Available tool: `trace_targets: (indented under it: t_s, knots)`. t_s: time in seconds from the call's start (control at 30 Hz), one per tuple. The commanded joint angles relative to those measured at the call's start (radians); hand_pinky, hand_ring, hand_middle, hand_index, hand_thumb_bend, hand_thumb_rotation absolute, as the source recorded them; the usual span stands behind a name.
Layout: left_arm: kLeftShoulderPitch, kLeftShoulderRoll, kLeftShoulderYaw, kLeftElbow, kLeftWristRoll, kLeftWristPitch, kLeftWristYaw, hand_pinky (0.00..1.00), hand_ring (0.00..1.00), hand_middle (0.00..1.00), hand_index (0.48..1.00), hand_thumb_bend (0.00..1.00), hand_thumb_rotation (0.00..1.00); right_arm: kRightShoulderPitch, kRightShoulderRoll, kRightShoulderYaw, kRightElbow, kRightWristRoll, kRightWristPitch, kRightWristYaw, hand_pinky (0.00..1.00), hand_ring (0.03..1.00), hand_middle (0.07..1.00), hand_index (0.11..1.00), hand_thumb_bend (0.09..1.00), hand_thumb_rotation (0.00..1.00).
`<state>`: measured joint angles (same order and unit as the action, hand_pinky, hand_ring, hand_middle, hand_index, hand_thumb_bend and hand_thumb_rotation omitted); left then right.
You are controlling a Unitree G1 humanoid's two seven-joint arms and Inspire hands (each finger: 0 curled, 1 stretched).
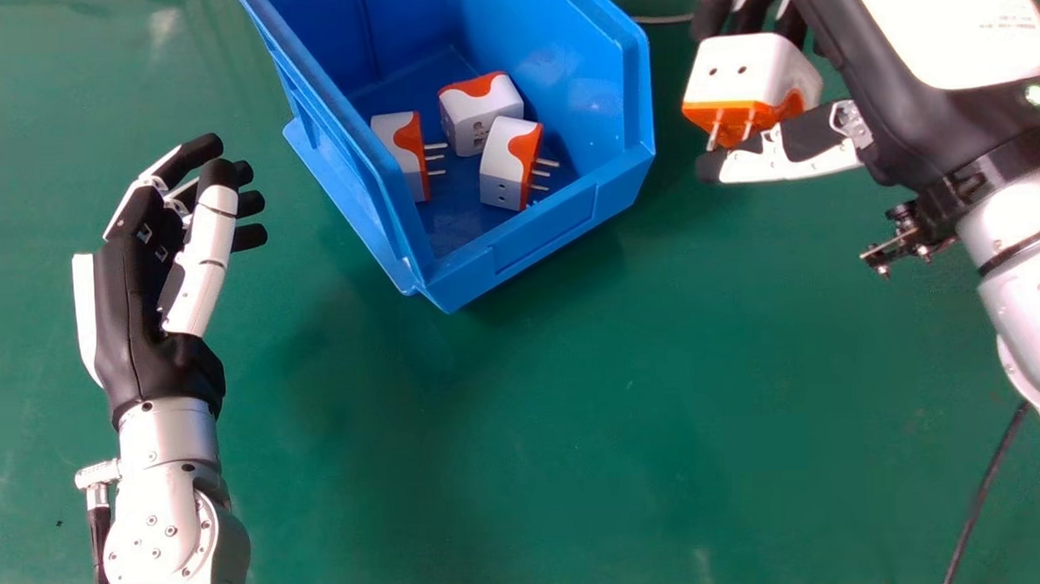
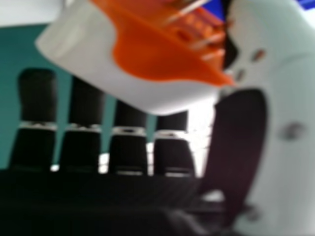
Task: Pick all objects and put in blue box
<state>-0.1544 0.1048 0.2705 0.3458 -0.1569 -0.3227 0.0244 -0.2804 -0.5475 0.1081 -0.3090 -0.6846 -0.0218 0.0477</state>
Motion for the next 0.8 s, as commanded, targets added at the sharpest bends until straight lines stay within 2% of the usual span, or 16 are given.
trace_targets:
  t_s: [0.0,0.07,0.2,0.33,0.43,0.5,0.6,0.67,0.77]
  knots:
    - [-0.016,0.003,0.001,-0.002,0.007,-0.029,0.002,0.6,0.65,0.68,0.712,0.54,0.5,-0.017,0.015,-0.02,-0.002,-0.013,-0.044,-0.059,0.33,0.389,0.469,0.513,0.511,0.0]
    - [-0.018,0.005,-0.001,0.005,0.013,-0.036,0.003,0.6,0.65,0.68,0.712,0.54,0.5,-0.017,0.029,-0.01,0.011,-0.027,-0.076,-0.098,0.33,0.389,0.469,0.513,0.511,0.0]
    - [-0.018,0.004,-0.005,0.005,0.023,-0.036,0.011,0.6,0.65,0.68,0.711,0.54,0.5,-0.019,0.05,0.007,0.045,-0.069,-0.154,-0.186,0.33,0.393,0.474,0.514,0.508,0.0]
    - [-0.013,-0.005,-0.01,-0.007,0.022,-0.027,0.019,0.6,0.64,0.68,0.711,0.54,0.5,-0.017,0.076,0.027,0.085,-0.108,-0.212,-0.257,0.33,0.399,0.483,0.513,0.506,0.0]
    - [-0.01,-0.012,-0.015,-0.013,0.023,-0.031,0.023,0.6,0.64,0.68,0.711,0.54,0.5,-0.017,0.084,0.033,0.104,-0.144,-0.245,-0.304,0.33,0.399,0.483,0.513,0.506,0.0]
    - [-0.008,-0.014,-0.021,-0.011,0.032,-0.041,0.028,0.6,0.64,0.68,0.712,0.54,0.5,-0.012,0.094,0.036,0.113,-0.157,-0.268,-0.339,0.33,0.404,0.49,0.515,0.504,0.0]
    - [-0.003,-0.015,-0.031,-0.017,0.058,-0.046,0.037,0.6,0.64,0.68,0.712,0.54,0.5,-0.002,0.114,0.044,0.113,-0.161,-0.291,-0.366,0.33,0.404,0.49,0.515,0.504,0.0]
    - [-0.002,-0.017,-0.034,-0.02,0.058,-0.044,0.035,0.6,0.64,0.68,0.712,0.53,0.49,-0.004,0.12,0.052,0.117,-0.165,-0.311,-0.379,0.32,0.407,0.494,0.516,0.502,0.0]
    - [0.002,-0.015,-0.04,-0.029,0.065,-0.039,0.041,0.6,0.64,0.68,0.712,0.53,0.49,-0.016,0.138,0.062,0.121,-0.174,-0.327,-0.389,0.32,0.407,0.494,0.516,0.502,0.0]
